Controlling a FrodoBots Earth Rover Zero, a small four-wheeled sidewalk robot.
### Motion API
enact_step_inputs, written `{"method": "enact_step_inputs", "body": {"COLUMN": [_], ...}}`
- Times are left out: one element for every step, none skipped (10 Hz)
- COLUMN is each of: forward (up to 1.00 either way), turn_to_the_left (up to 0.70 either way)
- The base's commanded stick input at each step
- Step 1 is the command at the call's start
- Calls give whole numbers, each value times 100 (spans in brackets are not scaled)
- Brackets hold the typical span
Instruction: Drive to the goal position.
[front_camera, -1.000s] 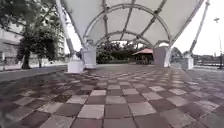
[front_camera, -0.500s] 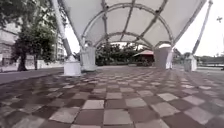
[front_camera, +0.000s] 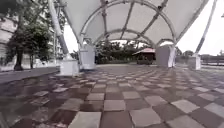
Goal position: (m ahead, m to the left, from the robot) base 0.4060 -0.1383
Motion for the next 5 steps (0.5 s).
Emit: {"method": "enact_step_inputs", "body": {"forward": [100, 100, 100, 100, 100], "turn_to_the_left": [36, 28, 13, 1, 4]}}
